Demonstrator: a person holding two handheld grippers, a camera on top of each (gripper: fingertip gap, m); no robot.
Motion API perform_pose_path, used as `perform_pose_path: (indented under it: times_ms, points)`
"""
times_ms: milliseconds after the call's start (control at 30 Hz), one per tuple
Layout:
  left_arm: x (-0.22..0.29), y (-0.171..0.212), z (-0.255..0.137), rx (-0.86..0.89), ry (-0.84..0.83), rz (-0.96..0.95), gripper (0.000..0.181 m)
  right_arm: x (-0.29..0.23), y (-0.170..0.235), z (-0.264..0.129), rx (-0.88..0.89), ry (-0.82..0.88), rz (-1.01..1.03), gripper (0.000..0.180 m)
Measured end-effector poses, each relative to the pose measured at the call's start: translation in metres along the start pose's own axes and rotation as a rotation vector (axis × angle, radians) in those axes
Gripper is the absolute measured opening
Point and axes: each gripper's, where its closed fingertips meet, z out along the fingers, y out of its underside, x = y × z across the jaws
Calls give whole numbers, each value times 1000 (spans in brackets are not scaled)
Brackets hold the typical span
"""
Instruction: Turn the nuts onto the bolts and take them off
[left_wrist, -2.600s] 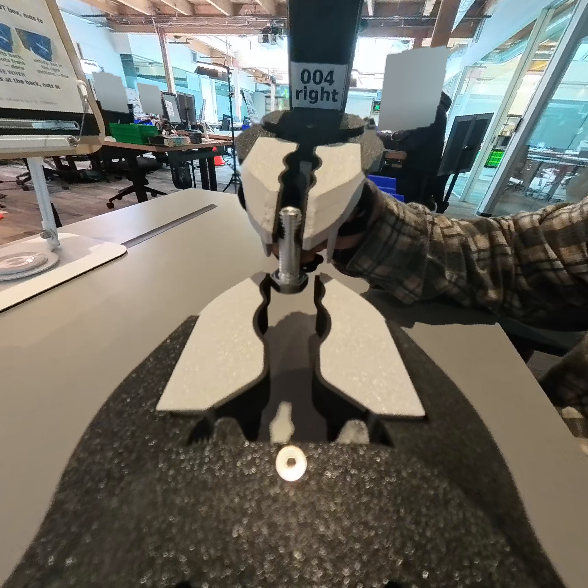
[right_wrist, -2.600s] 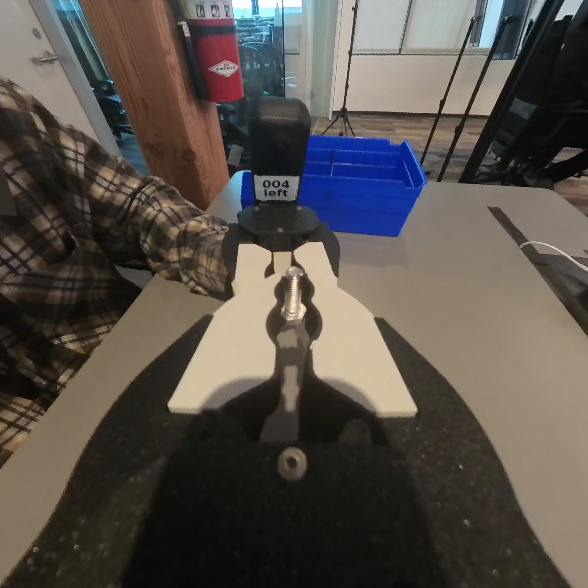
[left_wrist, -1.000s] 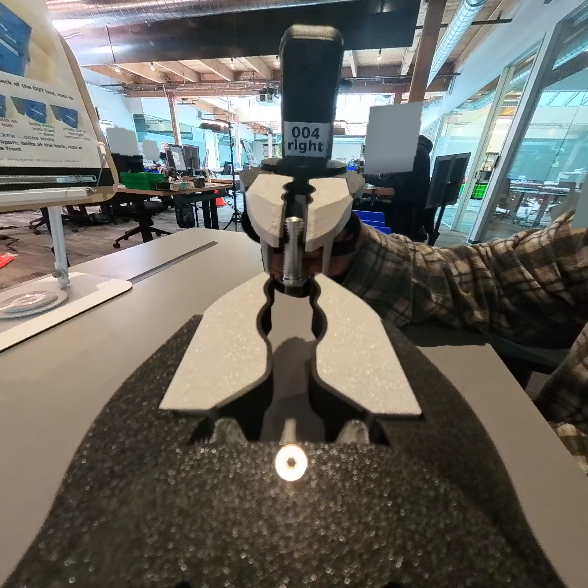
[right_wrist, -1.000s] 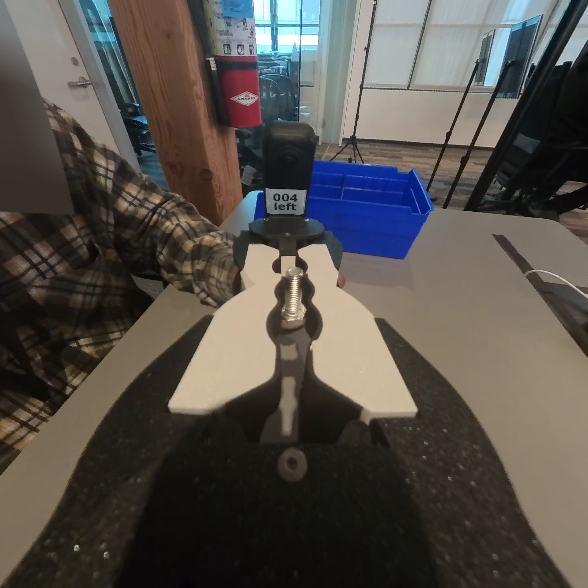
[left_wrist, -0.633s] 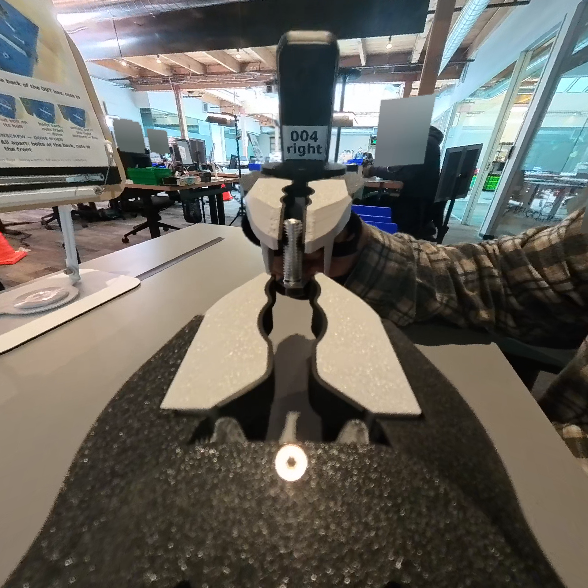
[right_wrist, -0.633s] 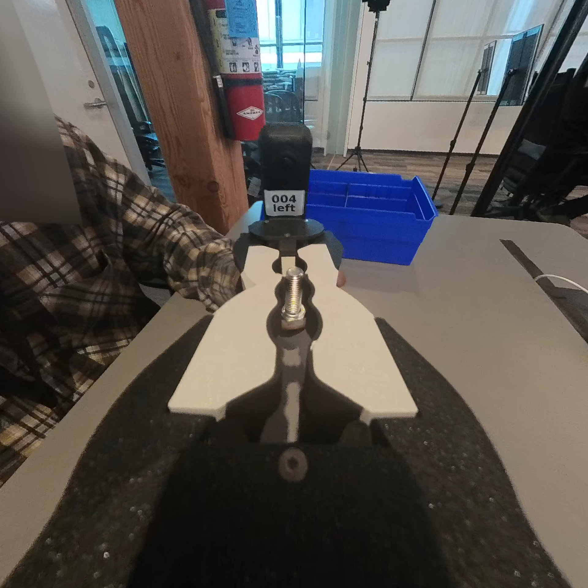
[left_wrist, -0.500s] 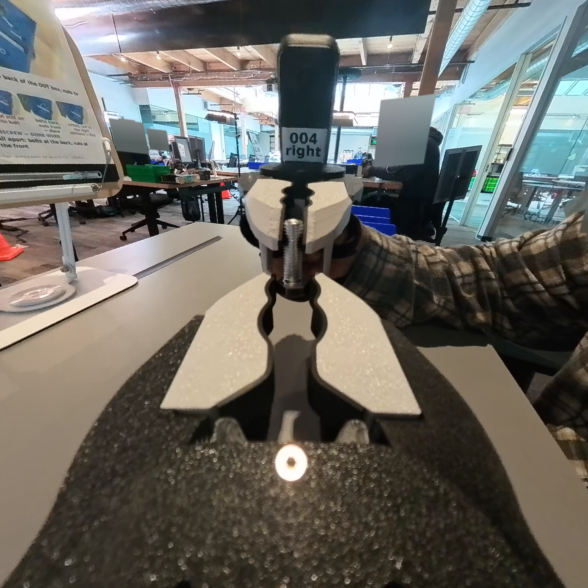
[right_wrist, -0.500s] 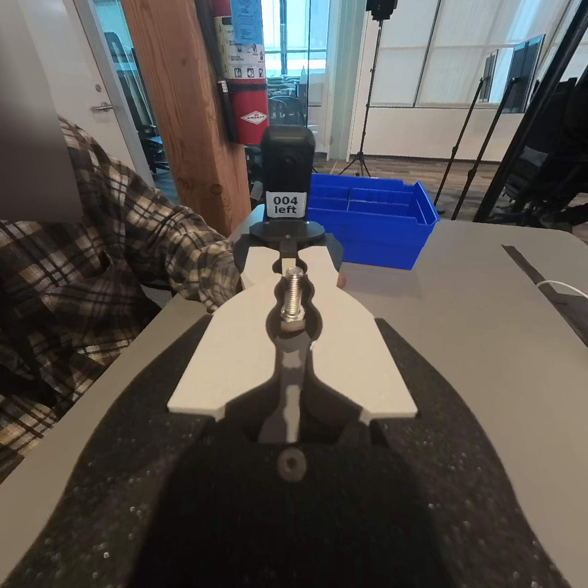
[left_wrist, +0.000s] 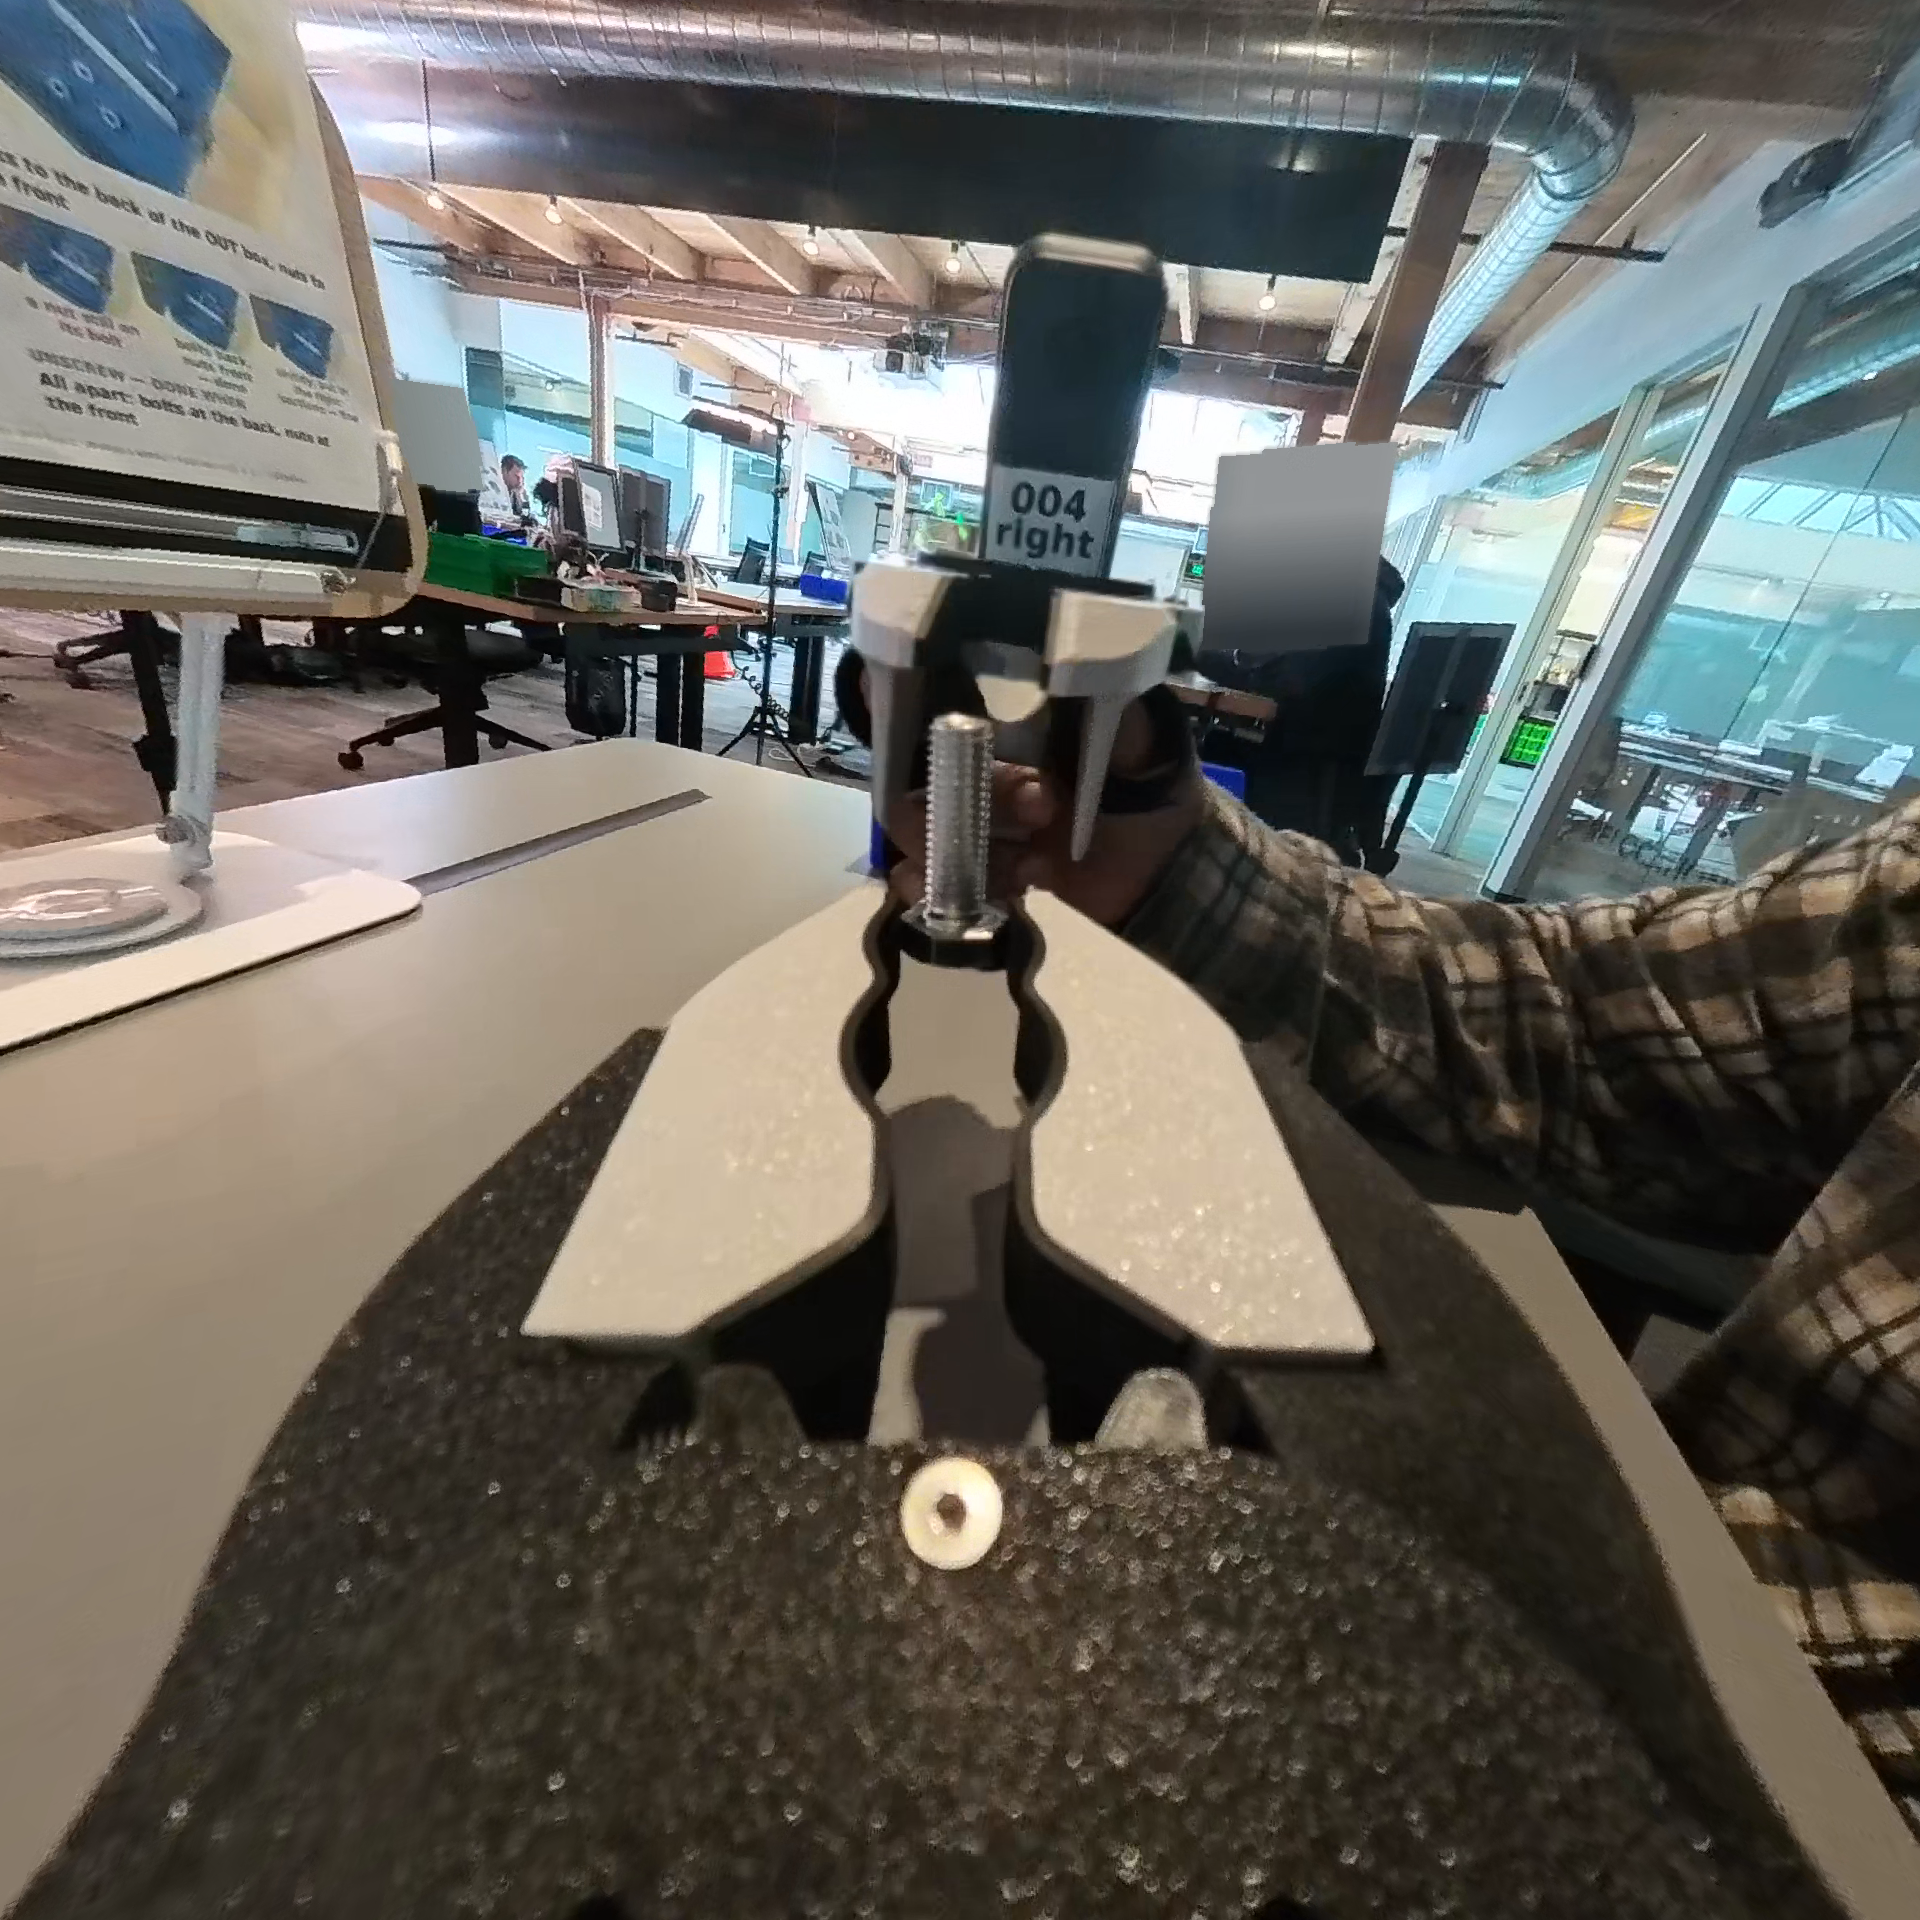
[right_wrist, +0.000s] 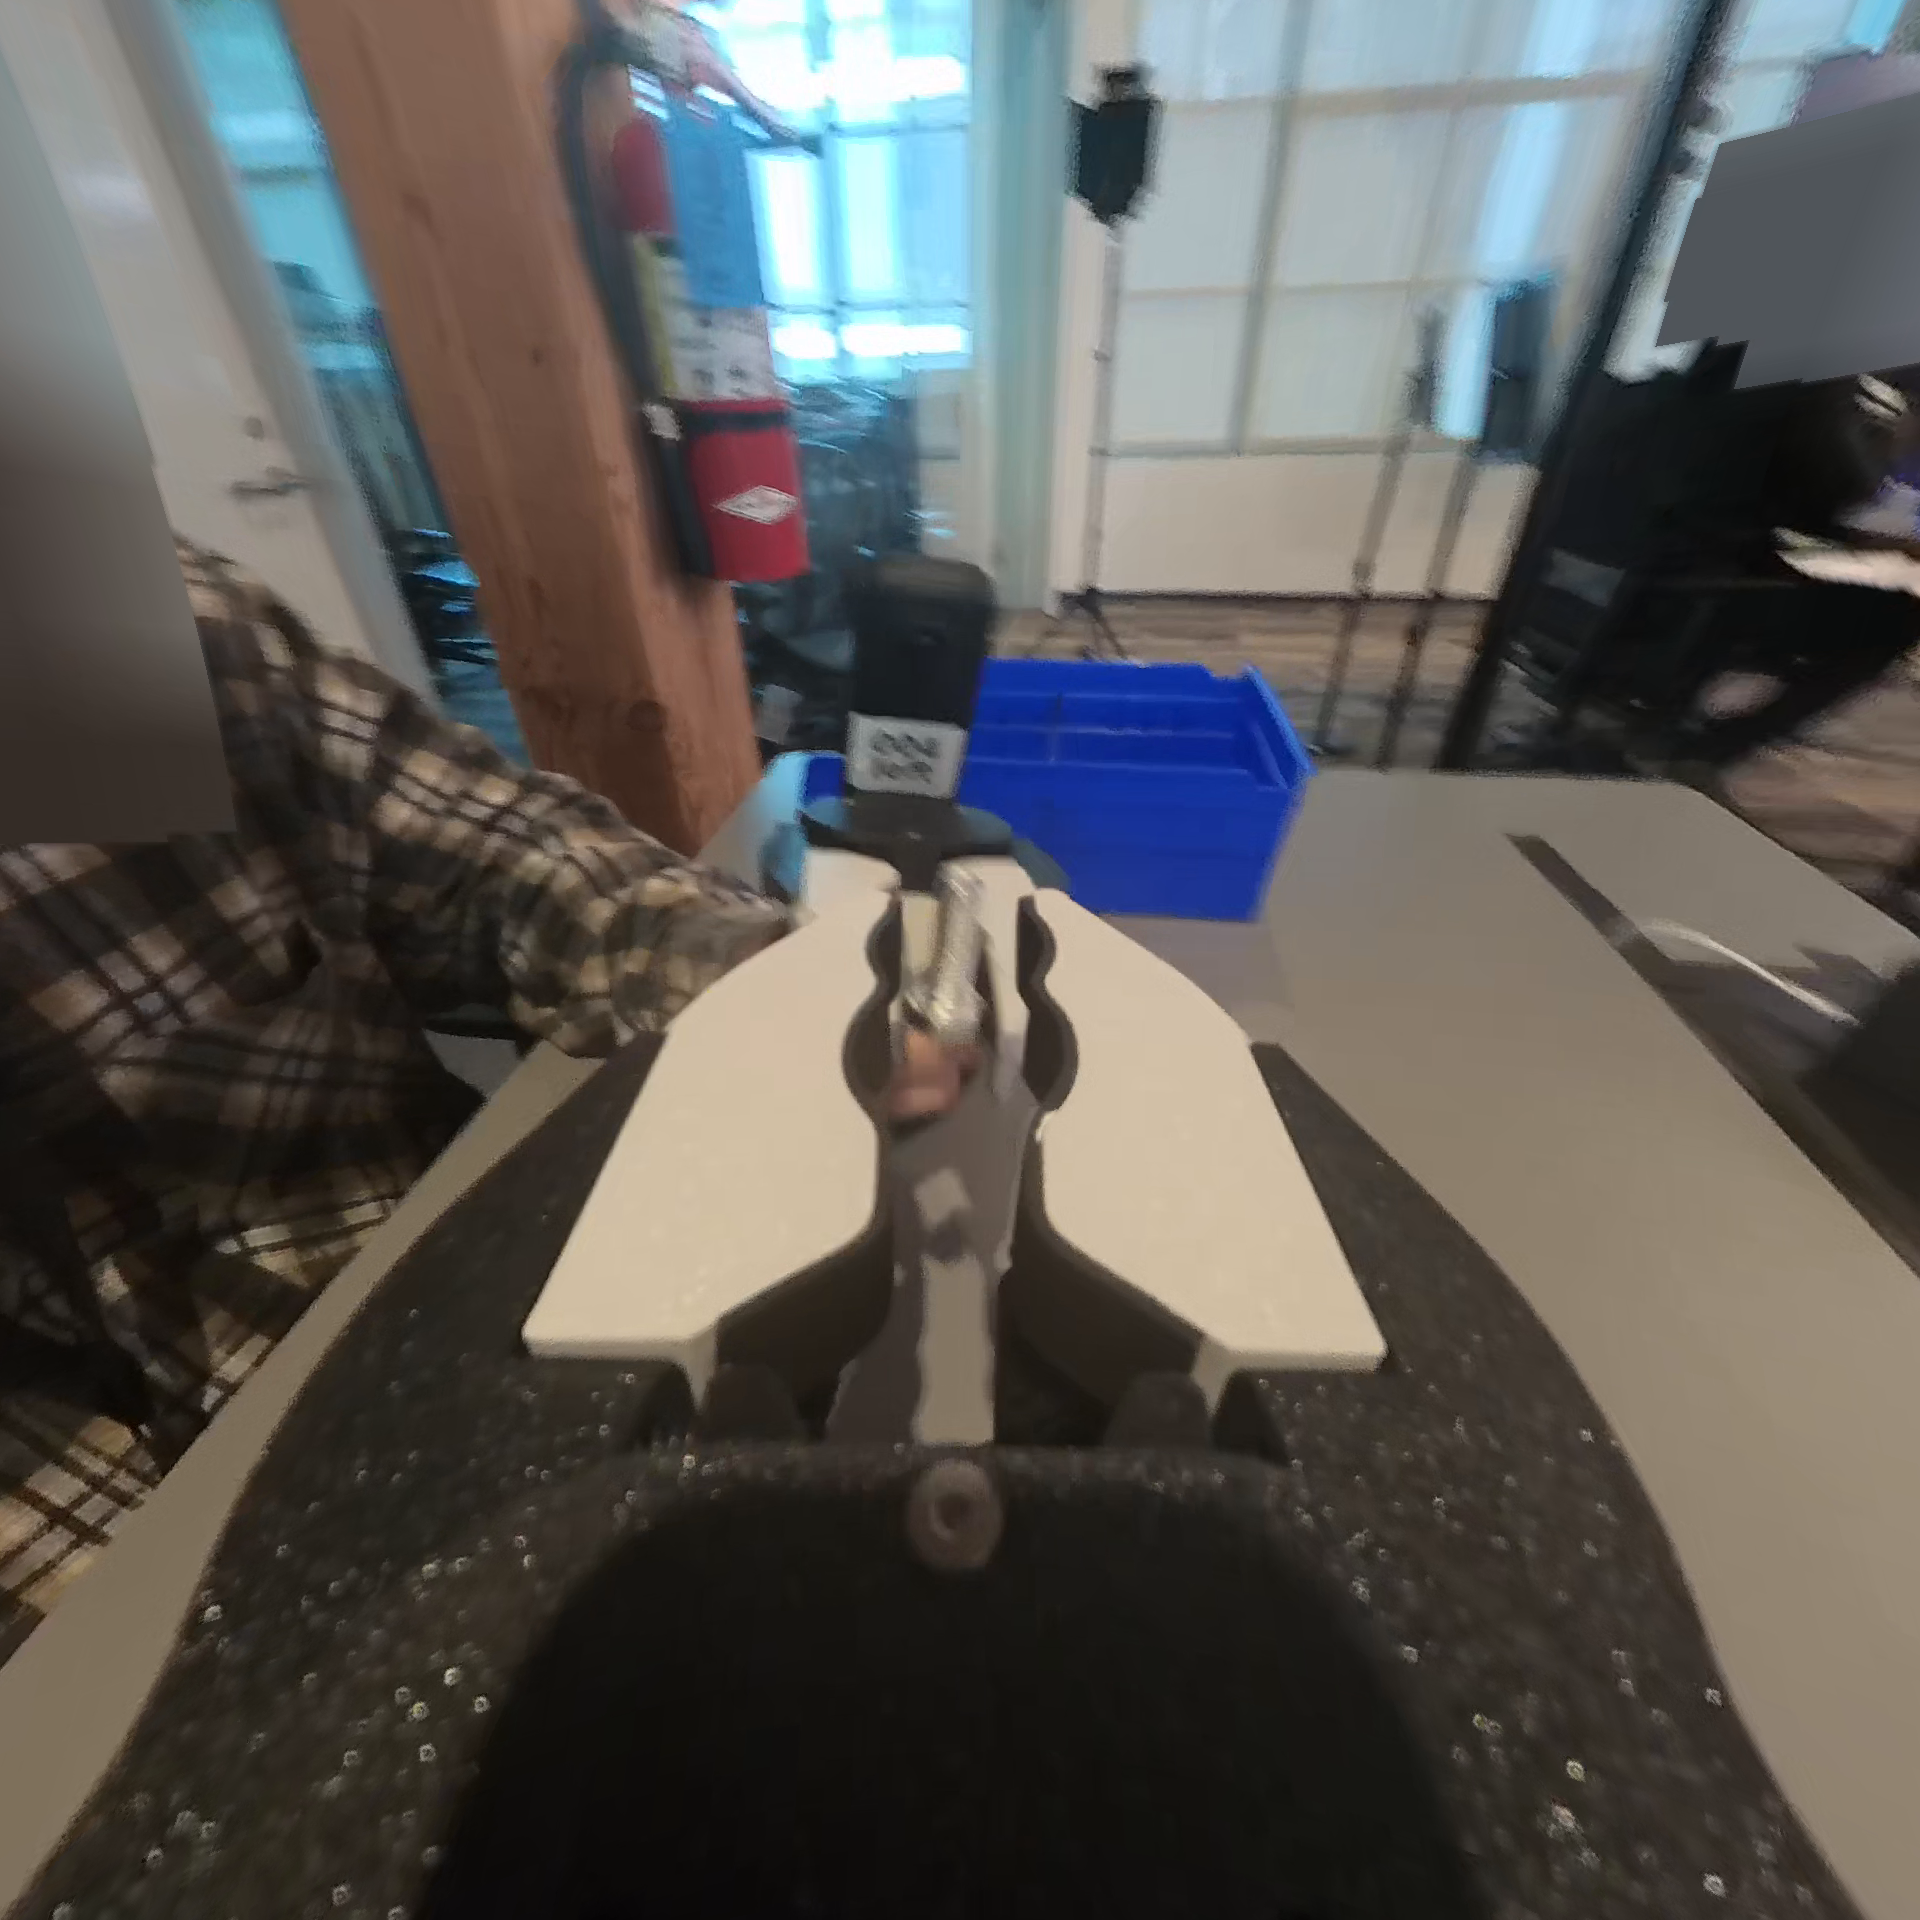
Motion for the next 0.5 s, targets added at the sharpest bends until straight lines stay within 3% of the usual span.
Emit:
perform_pose_path:
  times_ms: [100, 233, 333, 500]
  points:
    - [-1, -2, -2, -1, -11, 15, 19, 6, 8, -22, -54, 107, 42, 24]
    - [-1, -2, -3, -4, 1, 5, 19, -4, 52, -65, -208, 278, -1, 31]
    - [4, -6, -2, 39, 41, -60, 19, -19, 91, -83, -318, 274, 36, 39]
    - [2, -5, -2, 12, 4, 28, 19, -37, 125, -87, -419, 194, 50, 30]
